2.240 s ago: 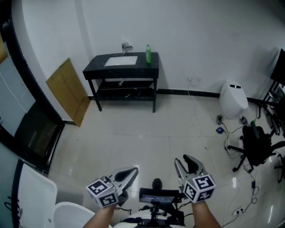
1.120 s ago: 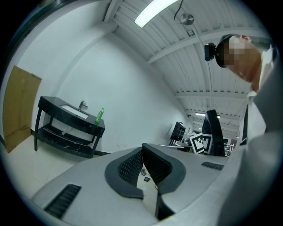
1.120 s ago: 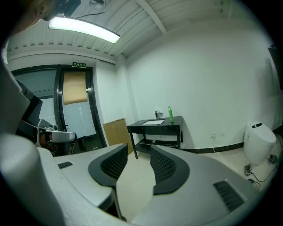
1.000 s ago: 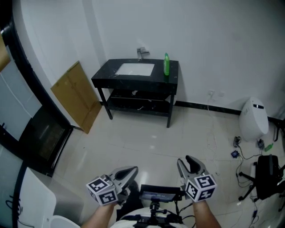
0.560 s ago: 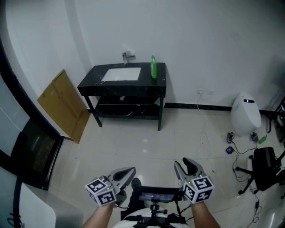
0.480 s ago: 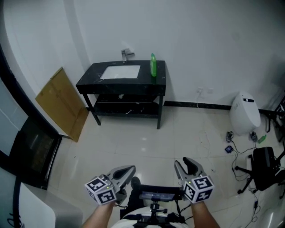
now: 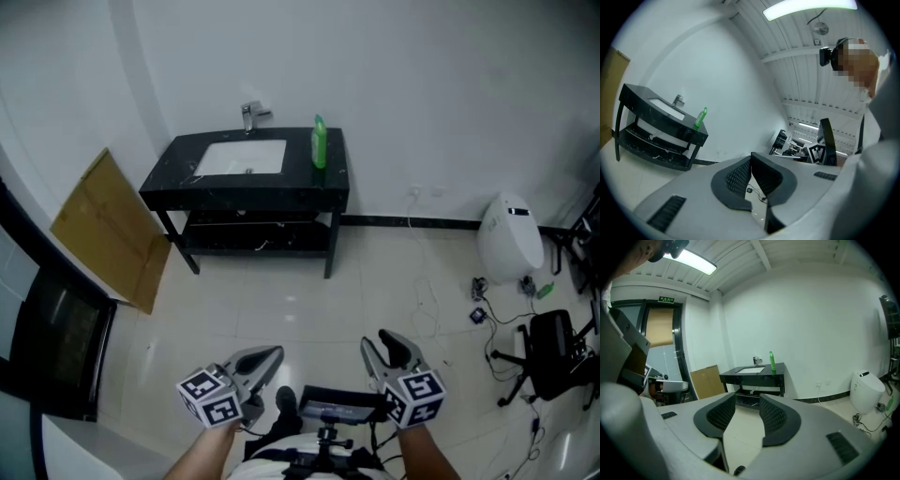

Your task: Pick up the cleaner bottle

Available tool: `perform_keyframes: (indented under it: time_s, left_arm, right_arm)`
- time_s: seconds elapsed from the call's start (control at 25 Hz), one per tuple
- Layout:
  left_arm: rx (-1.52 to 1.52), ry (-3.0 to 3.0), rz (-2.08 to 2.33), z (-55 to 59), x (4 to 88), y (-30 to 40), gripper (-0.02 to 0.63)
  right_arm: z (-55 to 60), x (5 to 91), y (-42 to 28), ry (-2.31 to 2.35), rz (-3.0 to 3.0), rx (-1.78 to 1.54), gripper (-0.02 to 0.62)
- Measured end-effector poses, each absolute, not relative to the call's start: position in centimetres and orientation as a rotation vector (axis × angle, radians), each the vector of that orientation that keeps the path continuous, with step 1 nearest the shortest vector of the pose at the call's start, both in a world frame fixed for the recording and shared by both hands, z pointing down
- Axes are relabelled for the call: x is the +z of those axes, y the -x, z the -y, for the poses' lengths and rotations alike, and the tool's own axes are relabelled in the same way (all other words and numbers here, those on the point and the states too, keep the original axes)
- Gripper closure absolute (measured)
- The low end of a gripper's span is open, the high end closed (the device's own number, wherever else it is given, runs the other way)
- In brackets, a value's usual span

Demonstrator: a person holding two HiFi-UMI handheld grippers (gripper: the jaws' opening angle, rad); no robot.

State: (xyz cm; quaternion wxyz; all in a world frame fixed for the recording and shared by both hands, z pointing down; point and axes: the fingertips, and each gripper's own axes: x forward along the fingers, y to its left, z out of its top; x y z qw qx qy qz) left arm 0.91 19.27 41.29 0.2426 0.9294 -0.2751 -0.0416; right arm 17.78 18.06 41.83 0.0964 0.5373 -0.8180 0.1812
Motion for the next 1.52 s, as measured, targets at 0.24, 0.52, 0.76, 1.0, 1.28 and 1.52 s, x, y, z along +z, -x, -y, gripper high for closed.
perform_keyframes:
  time_s: [0.24,0.52,0.76,1.0,1.28,1.52]
  left_arm:
    - [-0.117,-2.549,0.725,-14.4,40.4,1.2,0.611]
    - [-0.124,-2.552,0.744,-10.3,39.6,4.8,0.611]
    - [-0.117,-2.559,0.727,-7.6,39.5,6.6,0.611]
    - [-0.122,-2.571,0.704,-5.9,39.1,7.4,0.609]
    - [-0.119,-2.578,0.691,-4.4,38.9,8.0,0.61]
    - [-0.125,-2.583,0.666,-3.6,38.6,6.8,0.611]
  right_arm:
    - [-13.2,41.2,-15.8,-1.623,2.404,0.548,0.428]
    - [-8.4,40.6,-12.6,-1.622,2.413,0.55,0.428]
    - [-5.9,40.4,-10.7,-1.638,2.405,0.545,0.428]
    - [-4.1,40.3,-10.0,-1.653,2.398,0.542,0.428]
    - [-2.8,39.8,-9.1,-1.658,2.402,0.529,0.428]
    - [-2.3,39.9,-10.2,-1.672,2.391,0.536,0.428]
